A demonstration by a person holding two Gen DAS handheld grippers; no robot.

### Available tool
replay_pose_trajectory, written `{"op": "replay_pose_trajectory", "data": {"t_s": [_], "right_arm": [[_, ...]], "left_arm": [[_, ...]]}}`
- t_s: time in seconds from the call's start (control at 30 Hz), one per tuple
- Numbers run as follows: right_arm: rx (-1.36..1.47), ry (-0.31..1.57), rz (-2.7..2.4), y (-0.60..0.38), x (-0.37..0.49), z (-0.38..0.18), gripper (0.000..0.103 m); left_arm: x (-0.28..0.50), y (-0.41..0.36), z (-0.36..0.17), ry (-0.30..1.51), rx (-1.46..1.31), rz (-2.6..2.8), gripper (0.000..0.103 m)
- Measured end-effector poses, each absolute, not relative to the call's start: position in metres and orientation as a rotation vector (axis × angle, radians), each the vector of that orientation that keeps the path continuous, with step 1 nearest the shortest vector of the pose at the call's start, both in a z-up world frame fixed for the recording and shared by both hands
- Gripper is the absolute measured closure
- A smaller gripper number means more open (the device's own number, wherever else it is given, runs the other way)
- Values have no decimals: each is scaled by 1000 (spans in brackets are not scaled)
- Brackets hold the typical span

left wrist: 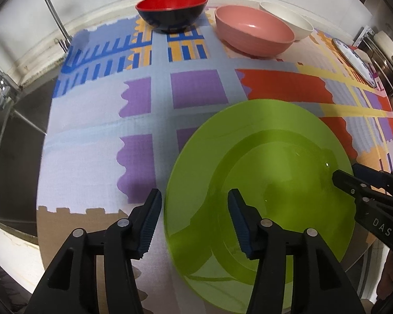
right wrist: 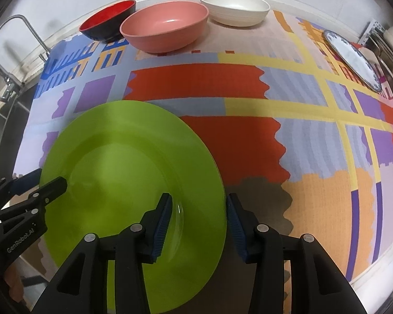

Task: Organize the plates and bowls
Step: 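Lower the lime-green plate and open both grippers, then move both grippers to the rim of the small blue-and-white plate by the pots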

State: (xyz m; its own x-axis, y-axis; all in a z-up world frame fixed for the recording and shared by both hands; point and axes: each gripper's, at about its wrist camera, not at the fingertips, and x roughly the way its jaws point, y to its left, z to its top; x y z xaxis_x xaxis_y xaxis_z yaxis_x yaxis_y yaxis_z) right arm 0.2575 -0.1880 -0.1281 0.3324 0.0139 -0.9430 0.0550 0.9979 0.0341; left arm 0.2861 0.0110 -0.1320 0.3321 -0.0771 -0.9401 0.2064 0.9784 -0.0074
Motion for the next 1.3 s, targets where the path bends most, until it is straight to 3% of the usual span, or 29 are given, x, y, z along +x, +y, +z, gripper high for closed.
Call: {"op": "replay_pose_trajectory", "data": {"t_s": [0.47, 1.3], "right_arm": [[94, 1156, -43, -217, 253, -102, 59], [151, 939, -247, -377, 252, -39, 59]], "left_arm": [[288, -25, -95, 1113, 176, -258, 45], [314, -192, -29, 927, 249, -450, 37]]}}
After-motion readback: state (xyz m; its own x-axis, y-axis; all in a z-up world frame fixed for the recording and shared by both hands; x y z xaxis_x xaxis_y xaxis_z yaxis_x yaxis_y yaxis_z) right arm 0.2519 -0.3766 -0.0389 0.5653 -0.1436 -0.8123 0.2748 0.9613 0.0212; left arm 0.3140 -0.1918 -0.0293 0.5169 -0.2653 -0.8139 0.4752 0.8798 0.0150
